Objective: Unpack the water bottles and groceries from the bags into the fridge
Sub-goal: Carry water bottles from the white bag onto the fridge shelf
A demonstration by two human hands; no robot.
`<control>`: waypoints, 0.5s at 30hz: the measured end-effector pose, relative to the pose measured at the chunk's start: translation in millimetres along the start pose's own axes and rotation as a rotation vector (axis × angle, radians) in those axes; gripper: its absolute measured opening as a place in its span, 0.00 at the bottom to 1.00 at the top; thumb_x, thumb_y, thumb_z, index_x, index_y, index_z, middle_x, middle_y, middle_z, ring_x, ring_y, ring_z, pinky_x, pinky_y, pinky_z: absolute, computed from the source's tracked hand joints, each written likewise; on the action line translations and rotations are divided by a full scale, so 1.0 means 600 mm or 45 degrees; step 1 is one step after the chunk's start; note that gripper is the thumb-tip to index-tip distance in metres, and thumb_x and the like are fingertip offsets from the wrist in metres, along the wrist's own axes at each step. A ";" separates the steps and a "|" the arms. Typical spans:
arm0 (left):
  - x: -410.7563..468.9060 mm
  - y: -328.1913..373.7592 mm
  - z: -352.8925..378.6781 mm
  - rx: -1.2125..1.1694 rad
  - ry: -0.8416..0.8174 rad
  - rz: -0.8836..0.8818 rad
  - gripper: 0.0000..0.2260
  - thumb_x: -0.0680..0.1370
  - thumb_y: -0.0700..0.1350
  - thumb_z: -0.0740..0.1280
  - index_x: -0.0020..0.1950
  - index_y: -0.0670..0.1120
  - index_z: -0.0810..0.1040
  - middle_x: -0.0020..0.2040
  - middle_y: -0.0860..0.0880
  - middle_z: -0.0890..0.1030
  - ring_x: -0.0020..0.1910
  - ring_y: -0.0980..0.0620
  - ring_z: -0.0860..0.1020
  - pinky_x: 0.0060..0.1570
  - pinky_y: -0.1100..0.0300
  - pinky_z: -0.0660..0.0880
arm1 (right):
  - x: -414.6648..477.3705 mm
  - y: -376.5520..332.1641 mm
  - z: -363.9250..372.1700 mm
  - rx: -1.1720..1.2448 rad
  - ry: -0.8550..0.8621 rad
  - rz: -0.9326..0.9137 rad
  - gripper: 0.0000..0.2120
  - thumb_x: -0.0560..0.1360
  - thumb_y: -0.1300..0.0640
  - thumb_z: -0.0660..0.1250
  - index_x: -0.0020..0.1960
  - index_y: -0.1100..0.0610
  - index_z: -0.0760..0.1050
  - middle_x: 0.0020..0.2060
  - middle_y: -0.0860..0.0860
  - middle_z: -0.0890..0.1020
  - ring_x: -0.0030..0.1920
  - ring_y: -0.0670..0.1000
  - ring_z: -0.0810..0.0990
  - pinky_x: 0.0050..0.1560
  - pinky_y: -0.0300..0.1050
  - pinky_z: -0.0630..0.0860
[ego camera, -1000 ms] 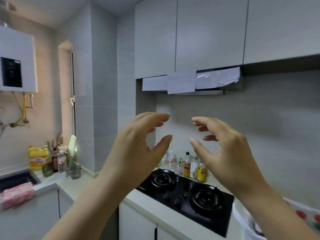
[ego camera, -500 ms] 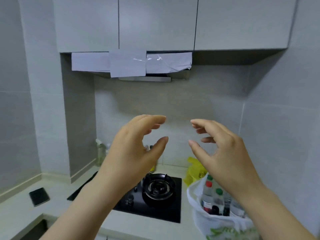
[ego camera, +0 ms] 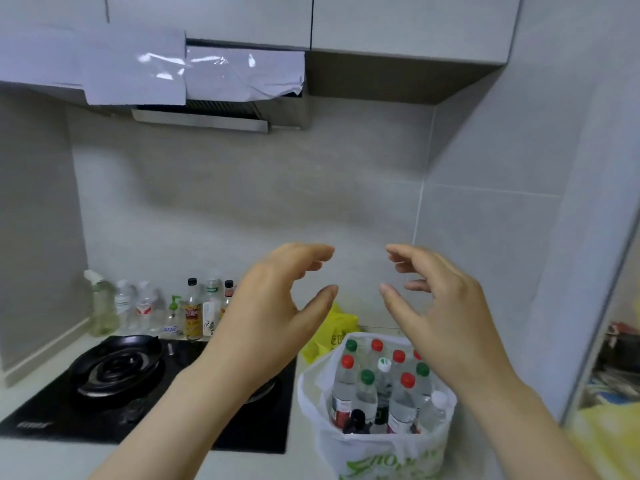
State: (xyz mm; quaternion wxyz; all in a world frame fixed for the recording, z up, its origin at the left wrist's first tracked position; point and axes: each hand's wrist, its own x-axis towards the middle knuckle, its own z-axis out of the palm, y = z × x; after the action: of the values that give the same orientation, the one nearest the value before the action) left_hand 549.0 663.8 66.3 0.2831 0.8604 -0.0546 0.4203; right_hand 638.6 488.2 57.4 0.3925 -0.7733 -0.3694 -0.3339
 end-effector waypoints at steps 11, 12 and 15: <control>0.024 -0.074 0.181 -0.028 -0.134 -0.141 0.17 0.74 0.45 0.70 0.63 0.51 0.77 0.56 0.58 0.79 0.55 0.65 0.75 0.57 0.72 0.71 | -0.008 0.190 0.049 0.022 -0.116 0.215 0.18 0.74 0.56 0.70 0.64 0.50 0.74 0.55 0.42 0.78 0.53 0.41 0.77 0.57 0.41 0.77; 0.023 -0.084 0.192 -0.026 -0.147 -0.155 0.17 0.74 0.45 0.70 0.63 0.51 0.77 0.56 0.58 0.79 0.55 0.65 0.74 0.56 0.73 0.70 | -0.012 0.201 0.056 0.019 -0.138 0.240 0.18 0.74 0.56 0.70 0.64 0.51 0.74 0.56 0.43 0.78 0.54 0.41 0.77 0.57 0.42 0.77; 0.024 -0.114 0.223 -0.041 -0.187 -0.198 0.16 0.74 0.43 0.70 0.62 0.50 0.78 0.56 0.57 0.79 0.54 0.64 0.75 0.56 0.70 0.71 | -0.021 0.233 0.080 0.012 -0.191 0.315 0.18 0.74 0.56 0.70 0.63 0.50 0.75 0.55 0.43 0.79 0.54 0.44 0.78 0.58 0.47 0.77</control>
State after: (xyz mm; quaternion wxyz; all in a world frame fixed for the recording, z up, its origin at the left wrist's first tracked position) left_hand 673.7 651.3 -18.0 0.3238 0.8859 -0.0148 0.3319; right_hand 759.7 466.9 -25.8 0.4054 -0.8339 -0.3013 -0.2226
